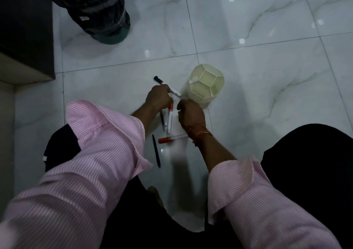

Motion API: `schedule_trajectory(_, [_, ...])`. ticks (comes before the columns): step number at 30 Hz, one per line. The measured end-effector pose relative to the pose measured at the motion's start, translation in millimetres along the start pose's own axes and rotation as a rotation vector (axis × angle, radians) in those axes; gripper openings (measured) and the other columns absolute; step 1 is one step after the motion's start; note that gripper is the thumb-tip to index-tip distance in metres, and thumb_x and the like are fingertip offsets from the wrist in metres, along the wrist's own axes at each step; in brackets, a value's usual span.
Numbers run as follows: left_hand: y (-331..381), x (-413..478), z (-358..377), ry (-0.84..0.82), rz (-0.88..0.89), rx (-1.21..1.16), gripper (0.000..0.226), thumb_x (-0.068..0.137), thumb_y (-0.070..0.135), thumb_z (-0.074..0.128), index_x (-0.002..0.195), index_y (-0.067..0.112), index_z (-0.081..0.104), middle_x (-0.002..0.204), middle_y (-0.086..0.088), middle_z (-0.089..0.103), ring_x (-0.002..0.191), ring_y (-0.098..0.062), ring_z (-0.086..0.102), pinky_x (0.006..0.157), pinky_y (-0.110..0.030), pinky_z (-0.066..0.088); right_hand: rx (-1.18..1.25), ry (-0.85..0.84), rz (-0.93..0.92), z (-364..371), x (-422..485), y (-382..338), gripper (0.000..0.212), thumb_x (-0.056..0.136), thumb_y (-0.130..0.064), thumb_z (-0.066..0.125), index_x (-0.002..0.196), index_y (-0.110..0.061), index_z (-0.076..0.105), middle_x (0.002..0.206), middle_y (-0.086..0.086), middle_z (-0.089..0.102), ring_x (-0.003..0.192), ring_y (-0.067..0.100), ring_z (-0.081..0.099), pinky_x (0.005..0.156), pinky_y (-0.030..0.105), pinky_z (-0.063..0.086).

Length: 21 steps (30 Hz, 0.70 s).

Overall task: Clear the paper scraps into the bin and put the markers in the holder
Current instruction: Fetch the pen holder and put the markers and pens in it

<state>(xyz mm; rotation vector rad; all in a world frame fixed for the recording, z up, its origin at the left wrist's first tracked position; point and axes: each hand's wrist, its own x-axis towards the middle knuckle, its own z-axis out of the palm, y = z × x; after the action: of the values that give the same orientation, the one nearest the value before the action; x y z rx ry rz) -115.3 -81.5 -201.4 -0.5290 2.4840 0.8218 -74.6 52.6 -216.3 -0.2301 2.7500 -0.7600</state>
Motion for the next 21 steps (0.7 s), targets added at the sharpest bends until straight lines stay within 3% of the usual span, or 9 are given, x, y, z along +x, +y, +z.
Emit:
schedule_trajectory(4, [-19,-3,10,-0.056,0.03,0.055,0.046,0.082,0.006,0.069,0.126,0.01,0.061,0.122,-0.014,0.065,0.107,-0.03,0.064,0.091,-0.037,0.054,-0.078,-0.149,0.098,21,-12,23,0.031,0.09,-0.008,0.053,0.12,-0.012,0.057,0.116,0.017,0.057,0.104,0.034,0.059,0.086,0.039,0.05])
schedule_trajectory(10, [-28,-5,45,-0.251,0.189,0.231,0.067,0.082,0.003,0.064,0.144,0.008,0.038,0.128,-0.02,0.055,0.116,-0.033,0.055,0.091,-0.037,0.049,-0.068,-0.15,0.187,41,-30,47,0.023,0.096,-0.022,0.048,0.115,-0.011,0.053,0.107,0.016,0.059,0.093,0.034,0.058,0.07,0.035,0.043])
schedule_trajectory(14, [-27,-10,63,-0.167,0.207,0.243,0.061,0.08,0.004,0.066,0.134,0.002,0.038,0.125,-0.022,0.05,0.114,-0.036,0.054,0.084,-0.038,0.049,0.022,-0.099,0.273,36,-28,43,0.014,0.093,-0.021,0.052,0.104,-0.012,0.056,0.1,0.013,0.061,0.09,0.031,0.059,0.076,0.038,0.051])
schedule_trajectory(17, [-30,-13,79,-0.054,0.228,0.229,0.061,0.08,0.003,0.065,0.134,0.004,0.036,0.121,-0.021,0.05,0.105,-0.037,0.058,0.076,-0.039,0.05,0.128,-0.021,0.327,30,-27,44,0.013,0.095,-0.024,0.052,0.097,-0.013,0.058,0.097,0.011,0.062,0.088,0.027,0.059,0.071,0.03,0.043])
schedule_trajectory(21, [-22,-19,93,0.075,0.235,0.213,0.06,0.086,0.003,0.055,0.14,0.006,0.031,0.122,-0.022,0.053,0.107,-0.036,0.059,0.081,-0.04,0.053,0.184,0.07,0.326,17,-25,44,0.008,0.092,-0.017,0.052,0.092,-0.012,0.059,0.093,0.01,0.063,0.086,0.027,0.059,0.069,0.027,0.037])
